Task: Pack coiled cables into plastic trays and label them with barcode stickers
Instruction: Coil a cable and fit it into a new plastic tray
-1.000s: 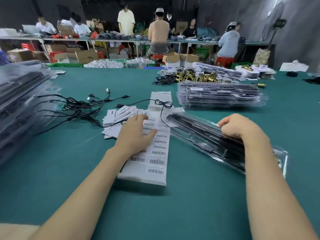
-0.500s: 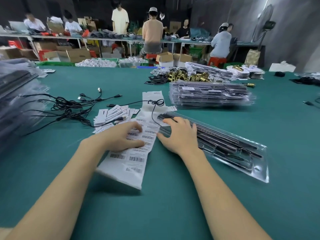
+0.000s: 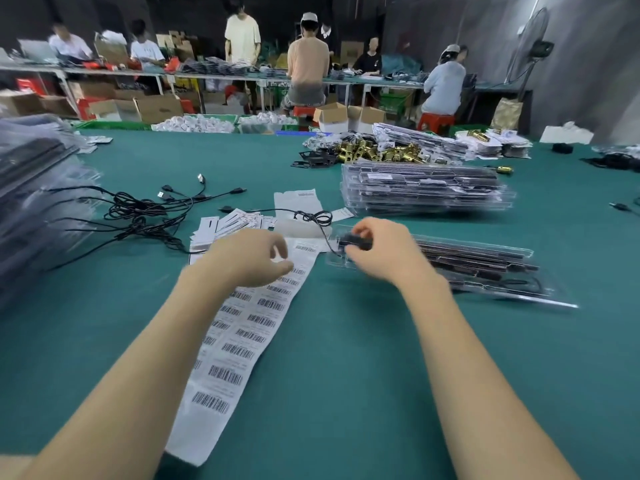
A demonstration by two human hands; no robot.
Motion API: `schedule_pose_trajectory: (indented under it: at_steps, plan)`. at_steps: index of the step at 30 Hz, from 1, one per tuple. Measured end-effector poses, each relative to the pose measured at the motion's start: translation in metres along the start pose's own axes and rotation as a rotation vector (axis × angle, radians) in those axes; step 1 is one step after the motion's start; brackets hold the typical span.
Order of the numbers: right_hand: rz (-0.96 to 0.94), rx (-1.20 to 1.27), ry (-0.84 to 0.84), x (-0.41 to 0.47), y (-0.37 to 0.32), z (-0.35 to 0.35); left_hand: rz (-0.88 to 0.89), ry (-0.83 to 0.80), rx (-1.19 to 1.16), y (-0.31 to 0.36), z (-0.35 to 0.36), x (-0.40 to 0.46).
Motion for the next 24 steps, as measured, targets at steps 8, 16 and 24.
schedule_pose_trajectory:
  at_steps: [8, 16, 24]
  plan:
    - [-0.139, 0.093, -0.062, 0.001, -0.023, 0.049, 0.058, 0.28, -0.107, 0.004, 0.049, 0.014]
    - [-0.174, 0.029, -0.049, 0.0, -0.027, 0.059, -0.092, 0.384, -0.723, 0.014, 0.023, 0.039]
    - [-0.059, 0.349, 0.001, -0.002, -0.016, 0.054, -0.522, 0.096, -1.386, 0.022, 0.028, 0.089]
Point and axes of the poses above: each hand's wrist, its own x-axis towards the middle knuckle, its own z-axis out of the palm, y = z × x, the point moved 5 cm from there along x, towards the middle knuckle, and after that the axes turned 2 degrees about x, right-handed, at the moved point
